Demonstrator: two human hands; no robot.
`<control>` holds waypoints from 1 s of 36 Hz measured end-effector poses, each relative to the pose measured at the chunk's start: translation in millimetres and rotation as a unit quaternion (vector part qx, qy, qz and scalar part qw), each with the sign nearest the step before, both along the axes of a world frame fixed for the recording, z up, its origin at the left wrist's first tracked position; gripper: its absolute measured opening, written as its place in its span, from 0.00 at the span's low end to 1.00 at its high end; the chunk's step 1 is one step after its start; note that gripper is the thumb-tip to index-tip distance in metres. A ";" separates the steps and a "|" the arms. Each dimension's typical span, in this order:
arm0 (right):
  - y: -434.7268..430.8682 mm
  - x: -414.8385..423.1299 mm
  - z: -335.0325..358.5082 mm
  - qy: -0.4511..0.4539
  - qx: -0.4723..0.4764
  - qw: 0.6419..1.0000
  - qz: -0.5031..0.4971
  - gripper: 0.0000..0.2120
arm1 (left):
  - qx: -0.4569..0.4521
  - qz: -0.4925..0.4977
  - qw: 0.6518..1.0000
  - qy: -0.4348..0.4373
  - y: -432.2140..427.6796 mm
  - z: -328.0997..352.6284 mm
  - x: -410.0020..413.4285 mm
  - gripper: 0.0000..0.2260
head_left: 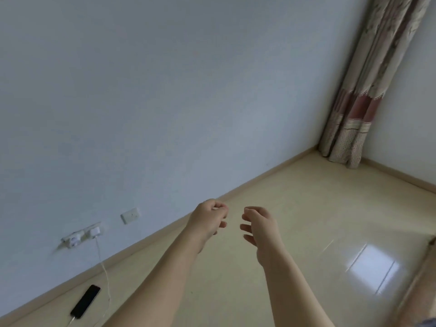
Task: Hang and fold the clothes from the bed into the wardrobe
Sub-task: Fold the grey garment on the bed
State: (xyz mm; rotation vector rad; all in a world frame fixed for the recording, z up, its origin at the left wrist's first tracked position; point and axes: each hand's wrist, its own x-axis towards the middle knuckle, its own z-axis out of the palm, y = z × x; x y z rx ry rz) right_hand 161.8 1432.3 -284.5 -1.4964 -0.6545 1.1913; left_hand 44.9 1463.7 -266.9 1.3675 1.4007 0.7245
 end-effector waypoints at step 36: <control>-52.7 581.1 -83.0 0.146 -0.102 0.683 -0.708 0.07 | -0.042 -0.681 0.727 0.073 61.9 -72.1 742.3 0.08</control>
